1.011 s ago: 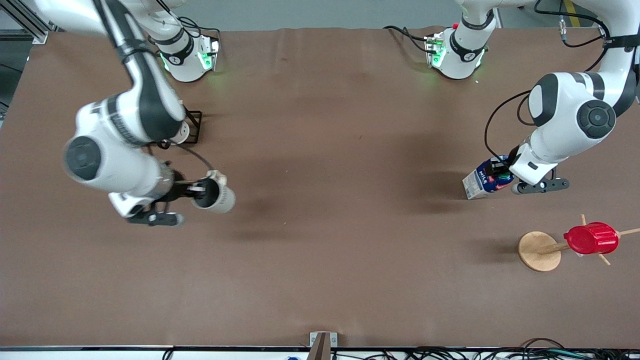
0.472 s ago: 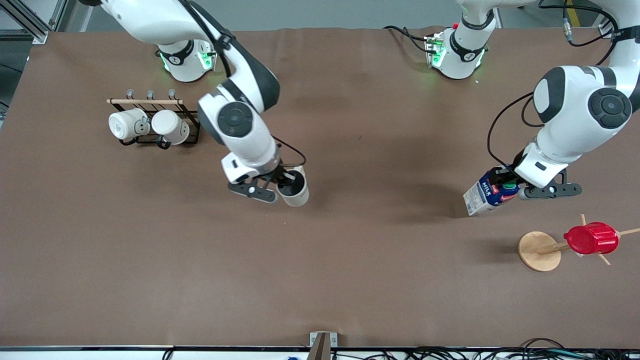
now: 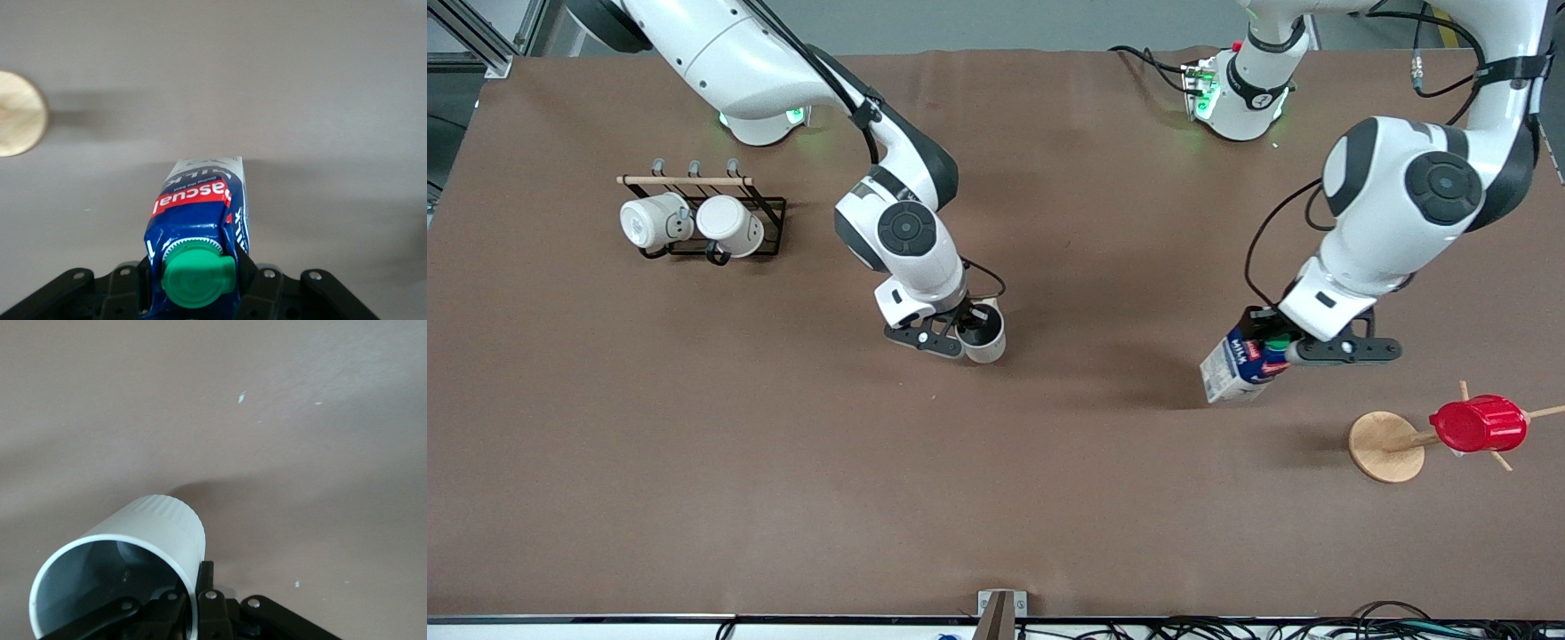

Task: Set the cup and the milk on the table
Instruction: 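Carry the mug and milk carton toward each other at table center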

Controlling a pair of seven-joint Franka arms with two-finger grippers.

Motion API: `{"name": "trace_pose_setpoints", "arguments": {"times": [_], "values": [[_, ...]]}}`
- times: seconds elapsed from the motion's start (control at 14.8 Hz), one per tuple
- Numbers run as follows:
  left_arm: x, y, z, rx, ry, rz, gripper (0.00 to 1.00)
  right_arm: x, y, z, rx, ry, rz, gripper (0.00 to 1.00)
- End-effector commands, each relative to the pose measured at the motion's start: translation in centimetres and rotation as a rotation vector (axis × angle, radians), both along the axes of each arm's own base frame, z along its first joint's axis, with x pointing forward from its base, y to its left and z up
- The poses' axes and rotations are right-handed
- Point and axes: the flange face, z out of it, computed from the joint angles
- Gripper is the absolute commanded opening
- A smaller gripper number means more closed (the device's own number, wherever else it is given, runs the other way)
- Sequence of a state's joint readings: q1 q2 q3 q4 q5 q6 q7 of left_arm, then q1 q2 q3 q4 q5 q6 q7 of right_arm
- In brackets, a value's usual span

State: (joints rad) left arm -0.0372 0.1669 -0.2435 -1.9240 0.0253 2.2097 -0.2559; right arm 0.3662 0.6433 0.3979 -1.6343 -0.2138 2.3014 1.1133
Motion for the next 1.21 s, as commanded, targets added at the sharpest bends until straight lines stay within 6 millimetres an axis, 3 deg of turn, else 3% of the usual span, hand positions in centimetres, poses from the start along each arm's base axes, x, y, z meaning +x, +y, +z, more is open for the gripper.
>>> {"name": "trace_pose_setpoints", "arguments": {"times": [0.0,0.2,0.34,0.4,0.54,0.61,0.81,1.15], "values": [[-0.9,-5.4,0.0,0.006,0.001,-0.039,0.06,-1.1,1.7,-0.8,0.003,-0.012,0.015,0.05],[-3.1,-12.4,-2.2,0.002,0.037,-0.103,0.01,-1.3,2.3,-1.1,0.017,-0.023,0.022,0.08],[-4.3,-16.7,-3.7,0.012,0.050,-0.162,0.00,-1.3,2.3,-1.2,0.026,-0.028,0.011,0.15],[-4.3,-18.0,-4.2,0.024,0.044,-0.146,0.00,-1.3,2.3,-1.2,0.025,-0.026,0.008,0.29],[-4.0,-20.7,-5.2,0.040,0.026,-0.090,0.00,-1.4,2.3,-1.2,0.027,-0.027,0.007,0.82],[-3.7,-21.9,-5.5,0.040,0.016,-0.063,0.00,-1.4,2.3,-1.3,0.024,-0.028,0.009,0.99],[-5.0,-24.8,-5.8,0.029,0.015,-0.047,0.00,-1.4,2.3,-1.3,0.021,-0.032,0.014,1.00],[-6.1,-26.2,-6.3,0.027,0.026,-0.037,0.00,-0.8,1.4,-0.3,0.004,-0.033,0.010,1.00]]}}
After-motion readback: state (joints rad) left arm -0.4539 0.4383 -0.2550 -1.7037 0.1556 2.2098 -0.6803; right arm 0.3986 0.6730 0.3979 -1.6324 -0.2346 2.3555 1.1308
